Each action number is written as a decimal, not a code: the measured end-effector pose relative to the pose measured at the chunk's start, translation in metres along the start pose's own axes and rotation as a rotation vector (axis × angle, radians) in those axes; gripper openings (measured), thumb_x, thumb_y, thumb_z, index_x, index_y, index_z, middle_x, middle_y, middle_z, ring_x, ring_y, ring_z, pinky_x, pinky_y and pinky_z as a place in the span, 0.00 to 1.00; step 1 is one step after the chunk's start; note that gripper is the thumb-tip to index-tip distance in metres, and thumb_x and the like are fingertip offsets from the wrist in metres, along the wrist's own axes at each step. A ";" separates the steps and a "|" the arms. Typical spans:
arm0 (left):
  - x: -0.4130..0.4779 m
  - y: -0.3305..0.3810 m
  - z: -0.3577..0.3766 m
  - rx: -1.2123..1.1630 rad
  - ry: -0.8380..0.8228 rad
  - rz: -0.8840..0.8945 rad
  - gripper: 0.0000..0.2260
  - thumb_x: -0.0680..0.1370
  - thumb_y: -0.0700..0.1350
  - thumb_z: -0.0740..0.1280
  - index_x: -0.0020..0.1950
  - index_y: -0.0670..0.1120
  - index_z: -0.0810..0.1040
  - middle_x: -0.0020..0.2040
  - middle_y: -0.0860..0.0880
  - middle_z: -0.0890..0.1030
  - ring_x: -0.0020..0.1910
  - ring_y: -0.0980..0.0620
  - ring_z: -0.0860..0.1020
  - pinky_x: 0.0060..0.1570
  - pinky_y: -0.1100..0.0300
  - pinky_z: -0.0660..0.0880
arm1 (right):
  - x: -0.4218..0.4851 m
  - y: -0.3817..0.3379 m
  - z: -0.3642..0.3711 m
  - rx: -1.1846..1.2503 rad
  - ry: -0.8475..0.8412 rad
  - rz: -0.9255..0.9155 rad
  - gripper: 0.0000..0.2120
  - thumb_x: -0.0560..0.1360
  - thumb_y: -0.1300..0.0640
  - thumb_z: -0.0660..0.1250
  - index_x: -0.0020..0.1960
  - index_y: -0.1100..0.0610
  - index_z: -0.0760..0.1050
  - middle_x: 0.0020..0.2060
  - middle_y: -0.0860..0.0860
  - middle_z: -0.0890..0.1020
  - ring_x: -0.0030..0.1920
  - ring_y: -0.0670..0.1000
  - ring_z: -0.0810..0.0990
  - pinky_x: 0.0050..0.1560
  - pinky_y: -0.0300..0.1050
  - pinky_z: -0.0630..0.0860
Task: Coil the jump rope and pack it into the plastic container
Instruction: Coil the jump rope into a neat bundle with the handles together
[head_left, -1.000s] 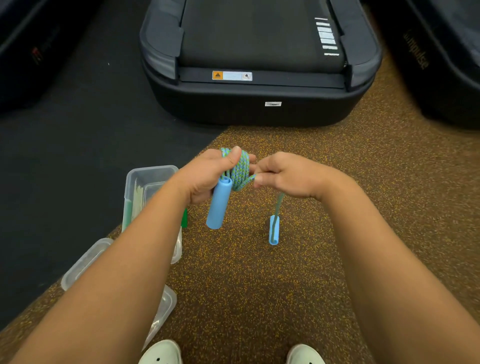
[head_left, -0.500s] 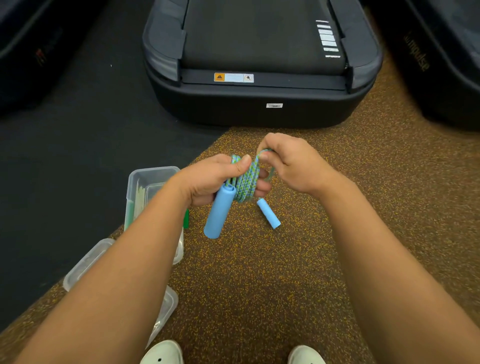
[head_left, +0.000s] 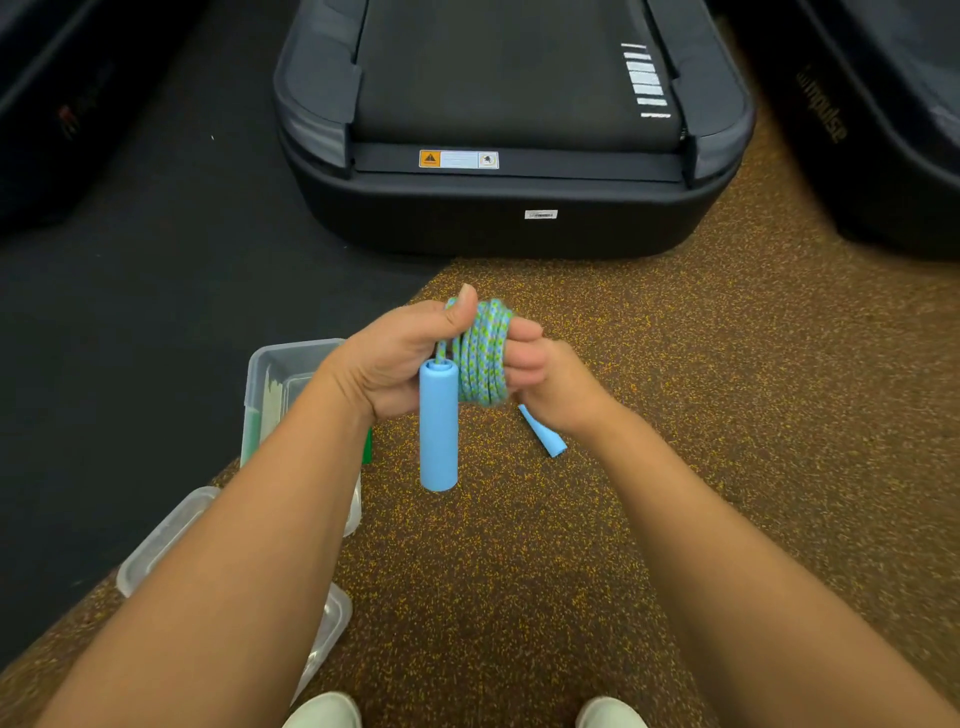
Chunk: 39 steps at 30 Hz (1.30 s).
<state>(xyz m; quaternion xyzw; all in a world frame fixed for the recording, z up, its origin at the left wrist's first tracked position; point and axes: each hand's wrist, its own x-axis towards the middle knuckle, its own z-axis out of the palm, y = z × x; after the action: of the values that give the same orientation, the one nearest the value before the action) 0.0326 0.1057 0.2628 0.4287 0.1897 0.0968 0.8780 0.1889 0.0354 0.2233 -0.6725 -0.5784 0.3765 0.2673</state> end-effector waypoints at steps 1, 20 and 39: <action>0.001 0.000 0.000 -0.003 0.023 0.017 0.24 0.77 0.54 0.56 0.56 0.37 0.80 0.50 0.39 0.83 0.51 0.42 0.82 0.54 0.49 0.78 | -0.001 0.004 0.005 -0.102 -0.001 -0.016 0.10 0.75 0.63 0.60 0.53 0.64 0.78 0.43 0.59 0.82 0.44 0.56 0.80 0.46 0.50 0.78; 0.010 -0.006 -0.003 0.026 0.273 0.086 0.21 0.81 0.50 0.54 0.63 0.35 0.72 0.56 0.39 0.81 0.58 0.42 0.79 0.54 0.54 0.78 | -0.009 -0.045 -0.026 -0.320 -0.483 0.111 0.11 0.78 0.55 0.62 0.50 0.62 0.79 0.36 0.55 0.84 0.39 0.53 0.82 0.47 0.47 0.77; 0.011 -0.010 -0.003 0.232 0.243 -0.018 0.18 0.74 0.52 0.61 0.49 0.37 0.78 0.38 0.46 0.84 0.37 0.52 0.82 0.37 0.61 0.78 | -0.013 -0.064 -0.058 -0.296 -0.160 -0.025 0.05 0.71 0.59 0.68 0.37 0.58 0.80 0.29 0.48 0.81 0.26 0.42 0.72 0.30 0.35 0.68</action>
<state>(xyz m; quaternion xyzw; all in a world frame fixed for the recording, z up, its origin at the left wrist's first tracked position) 0.0410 0.1054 0.2506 0.5106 0.3081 0.1175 0.7941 0.1987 0.0391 0.3098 -0.6651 -0.6554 0.3360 0.1231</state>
